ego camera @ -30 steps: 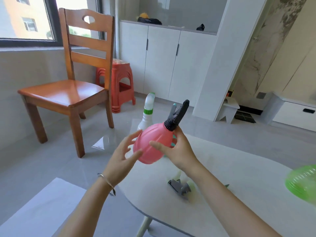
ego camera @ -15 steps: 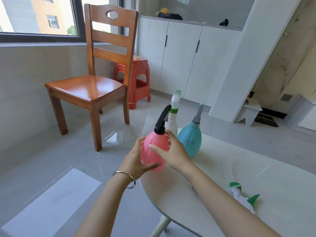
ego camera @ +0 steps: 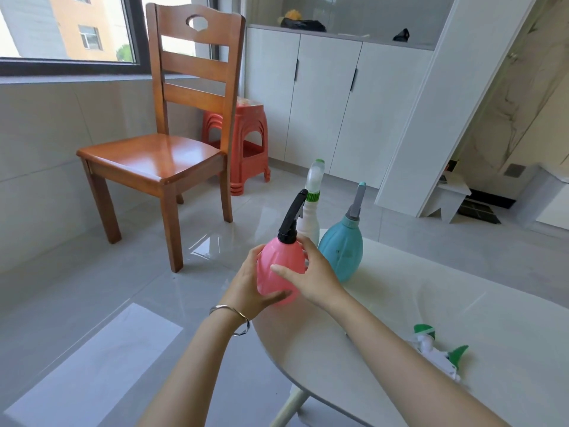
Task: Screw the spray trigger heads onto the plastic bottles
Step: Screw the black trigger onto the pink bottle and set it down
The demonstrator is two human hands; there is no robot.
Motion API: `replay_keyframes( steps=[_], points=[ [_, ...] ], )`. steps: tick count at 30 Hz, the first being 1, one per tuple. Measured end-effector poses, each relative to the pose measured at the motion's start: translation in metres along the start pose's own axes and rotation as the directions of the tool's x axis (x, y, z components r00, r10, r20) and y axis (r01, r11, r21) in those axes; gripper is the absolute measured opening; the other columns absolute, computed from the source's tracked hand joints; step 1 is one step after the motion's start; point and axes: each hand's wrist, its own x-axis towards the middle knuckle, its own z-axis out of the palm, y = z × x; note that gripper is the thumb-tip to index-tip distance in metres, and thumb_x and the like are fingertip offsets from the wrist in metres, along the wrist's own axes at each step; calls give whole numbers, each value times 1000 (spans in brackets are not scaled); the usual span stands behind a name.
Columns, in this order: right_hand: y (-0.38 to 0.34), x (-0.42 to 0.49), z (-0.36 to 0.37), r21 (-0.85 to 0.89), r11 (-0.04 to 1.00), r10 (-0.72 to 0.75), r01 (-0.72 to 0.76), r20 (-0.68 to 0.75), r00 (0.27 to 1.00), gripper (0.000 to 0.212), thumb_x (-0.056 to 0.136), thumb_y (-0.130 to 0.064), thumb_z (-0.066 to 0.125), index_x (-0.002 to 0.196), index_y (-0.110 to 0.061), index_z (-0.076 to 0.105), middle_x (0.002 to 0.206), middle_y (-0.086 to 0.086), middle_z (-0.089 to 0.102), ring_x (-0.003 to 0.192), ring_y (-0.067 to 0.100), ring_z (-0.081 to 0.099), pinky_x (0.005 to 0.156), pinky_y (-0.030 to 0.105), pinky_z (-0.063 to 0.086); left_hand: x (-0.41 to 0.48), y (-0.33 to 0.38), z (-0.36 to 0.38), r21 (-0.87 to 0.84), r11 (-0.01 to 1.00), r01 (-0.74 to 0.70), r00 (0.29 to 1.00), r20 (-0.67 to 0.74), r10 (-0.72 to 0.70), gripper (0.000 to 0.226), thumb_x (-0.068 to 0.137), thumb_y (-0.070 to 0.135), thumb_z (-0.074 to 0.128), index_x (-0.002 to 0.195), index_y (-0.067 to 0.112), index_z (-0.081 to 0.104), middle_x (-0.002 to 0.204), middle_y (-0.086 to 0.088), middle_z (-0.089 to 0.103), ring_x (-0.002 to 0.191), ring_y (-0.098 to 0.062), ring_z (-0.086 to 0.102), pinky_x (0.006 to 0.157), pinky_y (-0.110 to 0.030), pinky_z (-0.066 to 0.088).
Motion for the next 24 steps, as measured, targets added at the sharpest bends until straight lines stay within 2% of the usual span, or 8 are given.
replay_keyframes(
  steps=[3, 7, 10, 13, 15, 18, 20, 24],
  points=[
    [3, -4, -5, 39, 999, 1, -1, 11, 1000, 64, 78, -31, 73, 134, -31, 41, 127, -11, 52, 121, 11, 49, 95, 21, 41, -1, 5, -3, 73, 997, 12, 1000, 5, -13, 101, 64, 31, 85, 143, 22, 23, 136, 1, 44, 123, -21, 46, 99, -32, 43],
    [7, -15, -21, 84, 996, 16, -16, -6, 1000, 70, 78, -41, 70, 138, -33, 36, 144, -11, 40, 132, 9, 37, 109, 37, 35, -5, 23, -14, 129, 992, 10, 999, -40, -5, 111, 64, 37, 83, 148, 21, 13, 153, 0, 28, 136, -20, 35, 109, -34, 33],
    [10, -27, -39, 119, 993, -16, 21, -39, 999, 58, 79, -42, 69, 130, -40, 40, 140, -14, 42, 128, 6, 40, 106, 33, 38, -14, 47, -21, 165, 983, -80, 984, -146, 104, 105, 63, 37, 83, 146, 21, 20, 147, 1, 35, 130, -18, 39, 108, -36, 35],
    [14, -41, -65, 167, 985, -27, 44, -103, 994, 43, 81, -38, 68, 117, -44, 46, 128, -17, 50, 124, 3, 46, 93, 17, 42, -23, 77, -22, 185, 964, -192, 919, -311, 243, 90, 64, 36, 81, 139, 22, 33, 125, 6, 44, 110, -11, 48, 95, -29, 42],
    [19, -52, -86, 189, 981, -25, 52, -145, 989, 39, 82, -38, 66, 117, -41, 50, 125, -20, 52, 121, 1, 48, 85, 10, 42, -27, 96, -15, 191, 946, -263, 874, -367, 317, 80, 66, 37, 80, 133, 25, 39, 119, 11, 44, 104, -7, 49, 89, -23, 42],
    [31, -72, -117, 207, 977, -2, 44, -202, 979, 40, 83, -37, 66, 120, -38, 52, 128, -18, 52, 121, 0, 48, 87, 15, 42, -33, 120, 9, 217, 922, -320, 881, -291, 374, 74, 68, 45, 74, 131, 29, 39, 117, 16, 44, 101, -4, 49, 85, -15, 41],
    [41, -86, -138, 193, 981, 14, 34, -240, 971, 39, 84, -34, 65, 121, -36, 53, 130, -17, 52, 122, 0, 48, 89, 17, 40, -33, 129, 33, 263, 901, -345, 900, -181, 397, 75, 69, 46, 73, 133, 29, 38, 117, 18, 42, 103, -4, 48, 87, -16, 41],
    [63, -117, -181, 116, 993, 20, 18, -319, 948, 38, 84, -30, 66, 120, -35, 53, 130, -13, 53, 122, 1, 47, 96, 21, 40, -26, 138, 83, 314, 862, -398, 912, 32, 409, 79, 74, 51, 68, 140, 28, 31, 136, 9, 44, 123, -11, 43, 97, -17, 32]
  ],
)
